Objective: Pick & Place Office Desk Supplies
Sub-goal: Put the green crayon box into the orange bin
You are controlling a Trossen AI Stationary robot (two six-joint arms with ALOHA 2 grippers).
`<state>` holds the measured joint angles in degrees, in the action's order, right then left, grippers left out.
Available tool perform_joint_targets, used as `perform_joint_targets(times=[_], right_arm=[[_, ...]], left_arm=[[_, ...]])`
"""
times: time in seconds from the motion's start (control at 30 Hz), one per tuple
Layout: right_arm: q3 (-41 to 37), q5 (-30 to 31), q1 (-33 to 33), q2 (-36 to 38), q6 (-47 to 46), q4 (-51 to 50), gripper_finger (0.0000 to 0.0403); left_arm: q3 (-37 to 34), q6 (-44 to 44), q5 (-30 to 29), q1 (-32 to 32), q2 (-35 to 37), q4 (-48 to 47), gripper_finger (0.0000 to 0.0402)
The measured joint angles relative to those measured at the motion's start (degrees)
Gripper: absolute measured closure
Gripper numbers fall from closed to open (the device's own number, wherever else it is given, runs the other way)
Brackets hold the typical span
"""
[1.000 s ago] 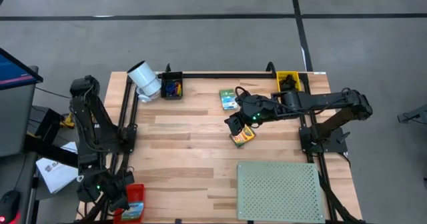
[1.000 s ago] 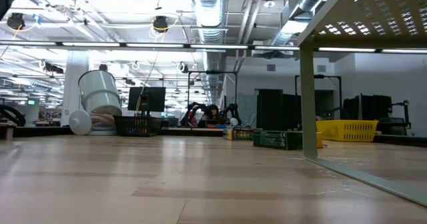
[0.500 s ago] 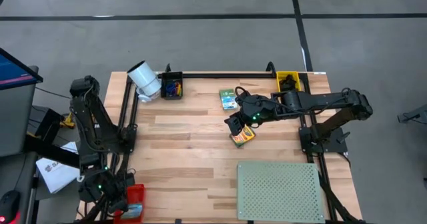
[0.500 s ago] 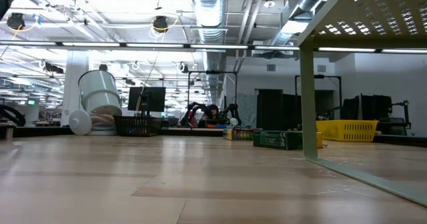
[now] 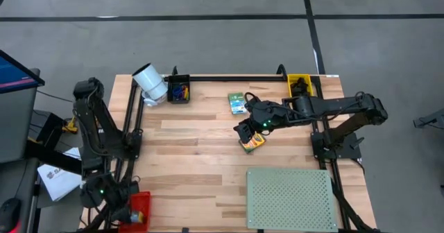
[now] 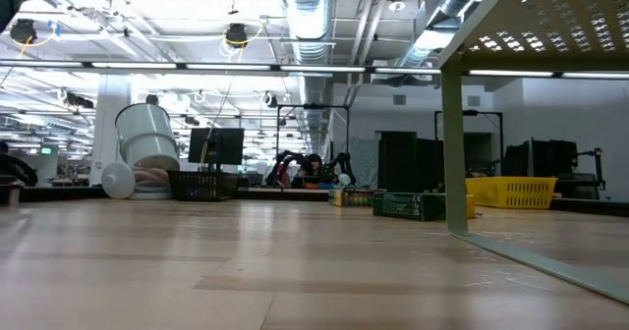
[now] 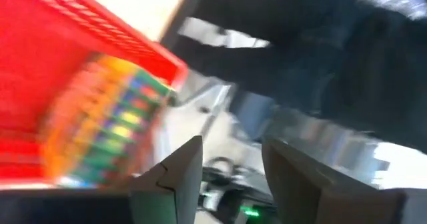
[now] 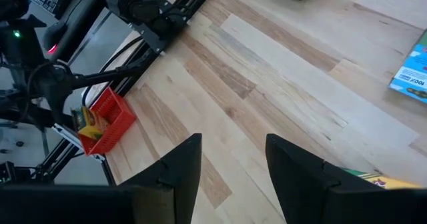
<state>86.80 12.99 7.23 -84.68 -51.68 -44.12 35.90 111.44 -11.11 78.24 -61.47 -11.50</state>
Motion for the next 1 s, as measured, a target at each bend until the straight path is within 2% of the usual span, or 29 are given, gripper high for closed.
perform_joint_targets(times=[0.13,0.47,0.73,0.9,1.0], right_arm=[[0.0,0.0,0.3,0.0,-0.2,0.0,0.0239],[0.0,0.5,0.3,0.0,-0.9,0.0,0.0239],[0.0,0.9,0.9,0.0,-0.9,0.0,0.0239],[0.0,2.1,1.3,0.0,-1.1,0.0,0.0239],[0.0,2.1,1.6,0.0,-2.4,0.0,0.0239]], left_arm=[[0.0,1.6,-4.5,0.3,2.1,0.9,0.0252],[0.0,0.3,-7.1,0.3,2.3,0.1,0.0277],[0.0,-1.4,-14.3,-0.4,2.3,2.0,0.0290],[0.0,-11.3,-15.1,-7.5,2.3,7.8,0.0295],[0.0,-19.9,-7.9,-15.8,2.3,10.1,0.0295]])
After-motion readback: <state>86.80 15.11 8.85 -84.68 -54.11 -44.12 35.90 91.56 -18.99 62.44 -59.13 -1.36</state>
